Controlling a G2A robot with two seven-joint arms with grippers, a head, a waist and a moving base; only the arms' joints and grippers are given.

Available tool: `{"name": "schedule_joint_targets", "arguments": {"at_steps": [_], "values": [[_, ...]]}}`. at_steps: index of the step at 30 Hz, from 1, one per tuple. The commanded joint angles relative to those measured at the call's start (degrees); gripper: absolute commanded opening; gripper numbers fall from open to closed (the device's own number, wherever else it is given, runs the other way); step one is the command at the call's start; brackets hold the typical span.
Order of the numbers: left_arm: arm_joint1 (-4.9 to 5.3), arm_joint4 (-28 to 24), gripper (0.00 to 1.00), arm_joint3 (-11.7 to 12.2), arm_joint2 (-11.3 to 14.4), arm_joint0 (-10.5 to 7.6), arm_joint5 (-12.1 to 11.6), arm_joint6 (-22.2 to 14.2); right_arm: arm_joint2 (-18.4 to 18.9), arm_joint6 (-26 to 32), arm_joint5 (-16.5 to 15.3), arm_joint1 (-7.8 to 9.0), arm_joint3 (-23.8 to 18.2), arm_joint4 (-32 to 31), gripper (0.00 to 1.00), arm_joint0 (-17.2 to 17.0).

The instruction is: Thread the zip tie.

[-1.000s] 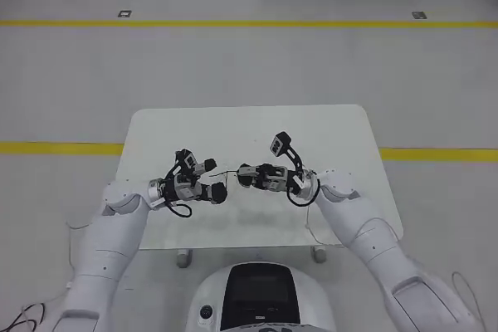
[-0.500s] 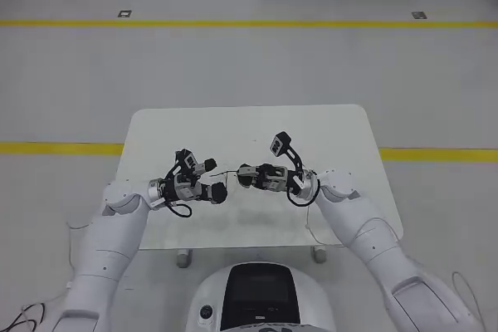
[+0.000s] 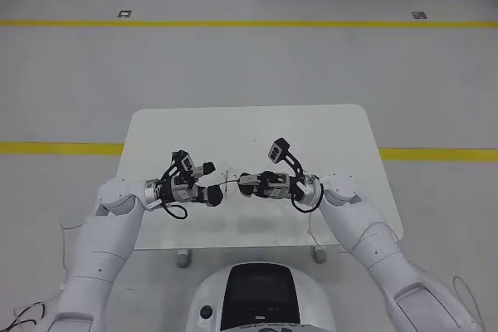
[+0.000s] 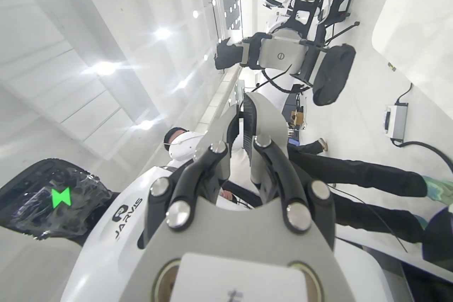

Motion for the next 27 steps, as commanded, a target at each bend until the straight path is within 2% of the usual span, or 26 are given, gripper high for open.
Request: {"name": "schedule_joint_targets", "arguments": {"at_steps": [1,3,5,7,9,14,17,21,27], "values": [[0.24,-0.35,1.00,0.18,-0.03,-0.10,0.17,-0.35,-0.63,-0.66,0.13,-0.14,-0.53,-0.06,0.00,-0.10],[0.41,-0.69,1.00,0.32,0.09,-0.17,0.38,-0.59,-1.26,-1.53,0.07,-0.31,-0.85,-0.32,0.00,-0.06],[0.62,-1.30,1.00,0.24,0.72,-0.27,0.95,-0.59,-1.90,-2.98,-1.57,-0.55,-1.09,-0.68,0.00,-0.12],[1.01,0.92,1.00,1.30,0.32,-0.54,1.53,1.13,-2.39,-3.73,-2.05,-0.74,-0.50,-0.23,0.00,-0.37],[1.01,0.92,1.00,1.30,0.32,-0.54,1.53,1.13,-2.49,-4.22,-3.26,-0.79,0.02,-0.34,0.00,-0.58],[1.01,0.92,1.00,1.30,0.32,-0.54,1.53,1.13,-2.49,-4.22,-3.26,-0.79,0.02,-0.34,0.00,-0.58],[1.12,0.95,1.00,0.56,0.89,-0.04,1.24,2.40,-2.52,-6.80,-2.95,-0.78,-1.25,-0.61,0.00,-1.71],[1.56,0.04,1.00,0.67,0.88,-0.03,0.97,1.31,-2.68,-8.61,-3.40,-0.79,-3.47,-0.85,0.00,-2.63],[2.01,-1.15,1.00,1.01,1.21,-0.22,-0.18,0.32,-4.21,-10.12,-3.12,-1.04,-4.43,-2.70,0.00,-2.73]]}}
